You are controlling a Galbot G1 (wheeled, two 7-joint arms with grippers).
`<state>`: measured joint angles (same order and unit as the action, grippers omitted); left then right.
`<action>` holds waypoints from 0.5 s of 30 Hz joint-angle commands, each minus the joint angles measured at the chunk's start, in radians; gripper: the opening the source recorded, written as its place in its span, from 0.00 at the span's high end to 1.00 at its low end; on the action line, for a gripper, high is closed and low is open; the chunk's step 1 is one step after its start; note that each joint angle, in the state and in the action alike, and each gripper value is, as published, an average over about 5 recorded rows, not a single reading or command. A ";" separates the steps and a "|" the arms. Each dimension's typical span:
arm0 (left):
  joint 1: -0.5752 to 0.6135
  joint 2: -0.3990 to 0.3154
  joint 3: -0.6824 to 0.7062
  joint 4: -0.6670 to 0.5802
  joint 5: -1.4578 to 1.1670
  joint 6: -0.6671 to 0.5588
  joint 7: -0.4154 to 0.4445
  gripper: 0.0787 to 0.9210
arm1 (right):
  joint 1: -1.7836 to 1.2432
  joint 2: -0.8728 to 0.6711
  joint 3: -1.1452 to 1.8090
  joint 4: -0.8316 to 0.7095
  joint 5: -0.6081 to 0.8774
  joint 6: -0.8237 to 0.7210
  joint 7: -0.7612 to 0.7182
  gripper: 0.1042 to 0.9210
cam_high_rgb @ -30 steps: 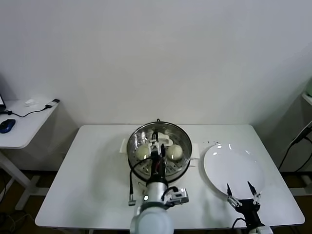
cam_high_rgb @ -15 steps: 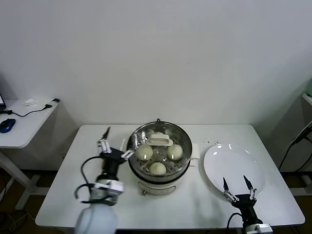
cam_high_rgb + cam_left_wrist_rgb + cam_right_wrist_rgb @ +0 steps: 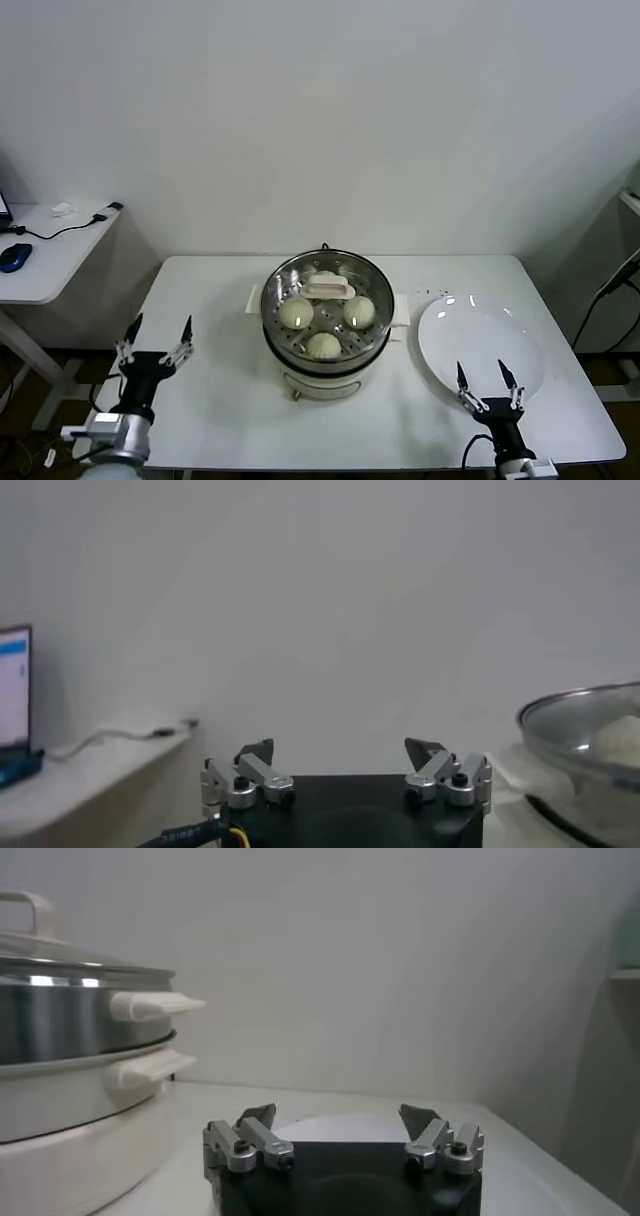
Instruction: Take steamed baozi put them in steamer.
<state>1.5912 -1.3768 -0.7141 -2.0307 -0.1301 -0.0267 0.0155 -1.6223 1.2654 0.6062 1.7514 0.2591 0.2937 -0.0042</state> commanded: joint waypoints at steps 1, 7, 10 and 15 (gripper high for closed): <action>0.110 0.023 -0.044 0.158 -0.166 -0.229 0.044 0.12 | 0.001 -0.006 -0.004 -0.019 0.059 0.010 0.000 0.12; 0.127 0.016 -0.019 0.148 -0.133 -0.244 0.048 0.12 | 0.000 -0.011 -0.007 -0.023 0.064 0.012 0.000 0.12; 0.134 0.013 0.002 0.141 -0.113 -0.248 0.048 0.12 | 0.000 -0.012 -0.008 -0.023 0.064 0.013 -0.001 0.12; 0.137 0.008 0.022 0.127 -0.093 -0.250 0.047 0.12 | -0.002 -0.010 -0.014 -0.021 0.063 0.017 -0.002 0.12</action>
<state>1.6974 -1.3717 -0.7118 -1.9289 -0.2216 -0.2182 0.0529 -1.6243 1.2543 0.5971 1.7329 0.3078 0.3056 -0.0063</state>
